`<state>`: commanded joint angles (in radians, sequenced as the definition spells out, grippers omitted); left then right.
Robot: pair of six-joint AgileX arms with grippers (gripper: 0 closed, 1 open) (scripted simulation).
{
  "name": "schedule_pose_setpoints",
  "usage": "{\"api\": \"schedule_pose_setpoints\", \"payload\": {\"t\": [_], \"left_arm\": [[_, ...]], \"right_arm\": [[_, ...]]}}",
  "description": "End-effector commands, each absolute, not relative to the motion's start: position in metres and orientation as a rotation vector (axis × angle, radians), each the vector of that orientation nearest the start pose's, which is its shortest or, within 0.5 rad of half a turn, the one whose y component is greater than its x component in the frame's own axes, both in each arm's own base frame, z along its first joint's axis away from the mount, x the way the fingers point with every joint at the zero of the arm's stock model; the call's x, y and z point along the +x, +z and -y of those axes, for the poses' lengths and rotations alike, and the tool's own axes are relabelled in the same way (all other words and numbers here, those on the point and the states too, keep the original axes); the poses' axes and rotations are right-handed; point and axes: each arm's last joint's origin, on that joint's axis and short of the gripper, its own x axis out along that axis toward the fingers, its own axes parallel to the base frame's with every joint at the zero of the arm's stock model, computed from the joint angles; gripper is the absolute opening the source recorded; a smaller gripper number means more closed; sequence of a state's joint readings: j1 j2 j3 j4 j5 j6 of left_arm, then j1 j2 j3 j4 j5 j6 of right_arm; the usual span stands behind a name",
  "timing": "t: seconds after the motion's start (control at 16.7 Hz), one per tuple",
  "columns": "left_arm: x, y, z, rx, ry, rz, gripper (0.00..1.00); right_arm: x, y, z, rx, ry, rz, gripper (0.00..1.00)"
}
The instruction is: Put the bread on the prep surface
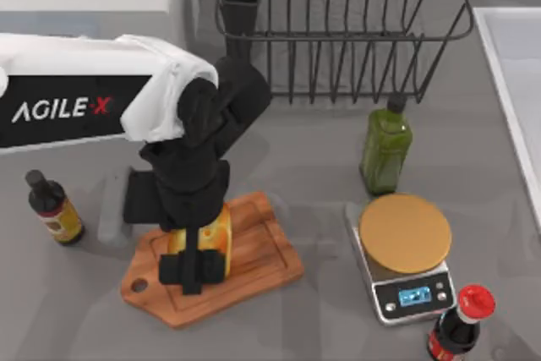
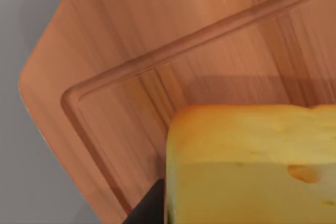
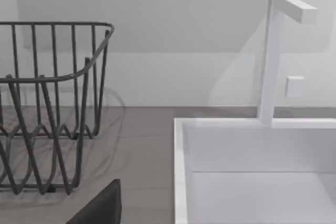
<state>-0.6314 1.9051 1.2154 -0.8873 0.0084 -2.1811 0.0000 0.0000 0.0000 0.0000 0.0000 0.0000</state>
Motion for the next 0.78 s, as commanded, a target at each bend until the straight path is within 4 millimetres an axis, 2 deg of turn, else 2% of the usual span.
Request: {"api": "schedule_pose_setpoints", "payload": {"t": [0.42,0.78], "left_arm": [[0.2748,0.1404,0.1984,-1.195,1.203,-1.225,0.98],[0.2748,0.1404,0.1984,-1.195,1.203,-1.225,1.0]], "right_arm": [[0.1057,0.16,0.0012,0.0,0.0,0.0,1.0],[0.1057,0.16,0.0012,0.0,0.0,0.0,1.0]]}}
